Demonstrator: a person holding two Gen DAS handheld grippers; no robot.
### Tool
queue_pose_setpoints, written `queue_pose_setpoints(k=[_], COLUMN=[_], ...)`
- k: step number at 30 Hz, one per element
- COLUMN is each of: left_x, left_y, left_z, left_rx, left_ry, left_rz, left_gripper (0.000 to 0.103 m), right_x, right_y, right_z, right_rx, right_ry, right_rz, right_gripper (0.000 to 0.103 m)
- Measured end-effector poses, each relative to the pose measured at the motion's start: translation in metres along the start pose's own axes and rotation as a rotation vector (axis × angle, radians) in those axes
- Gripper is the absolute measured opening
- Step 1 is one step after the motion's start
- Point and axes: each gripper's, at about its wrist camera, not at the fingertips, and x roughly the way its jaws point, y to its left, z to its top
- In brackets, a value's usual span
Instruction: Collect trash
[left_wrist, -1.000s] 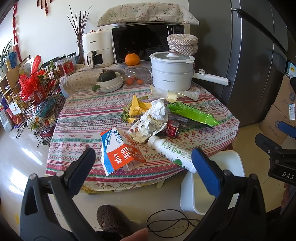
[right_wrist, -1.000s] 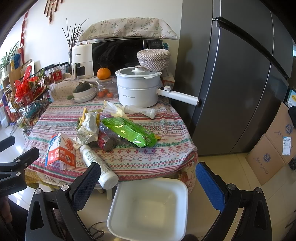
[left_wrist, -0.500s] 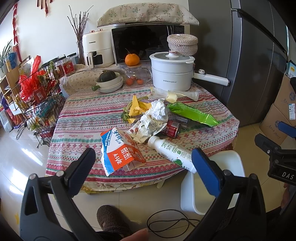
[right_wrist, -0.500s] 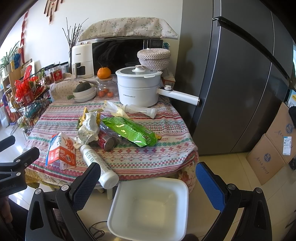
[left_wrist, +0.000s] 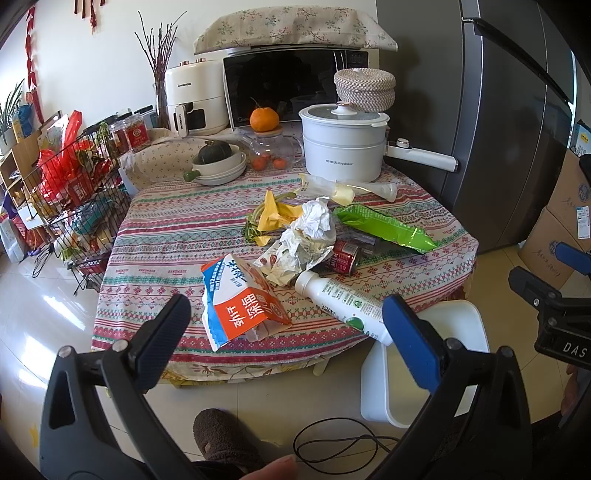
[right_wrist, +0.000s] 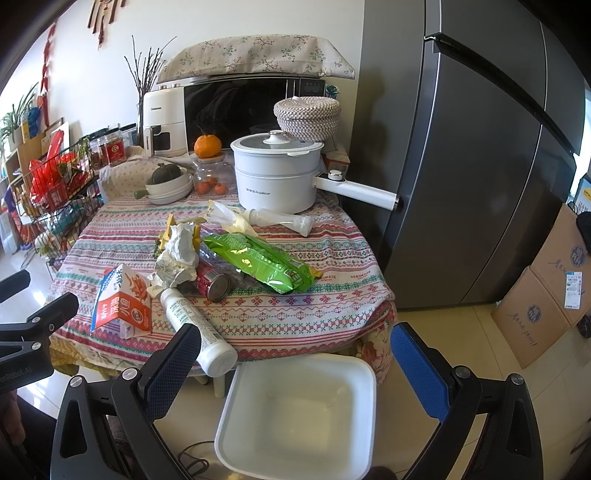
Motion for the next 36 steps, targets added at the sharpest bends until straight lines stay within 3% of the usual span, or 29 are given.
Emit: queue_pose_setpoints(k=[36], left_x=[-0.0008], left_y=[0.0023], left_z=[0.0027], left_rx=[0.003], left_ry=[-0.005], left_rz=[0.004], left_gripper=[0.103], right_x=[0.0000], right_y=[-0.0018], right_z=[0.0020], right_rx=[0.000], right_ry=[0.000], right_rz=[0.000], right_gripper=[0.103])
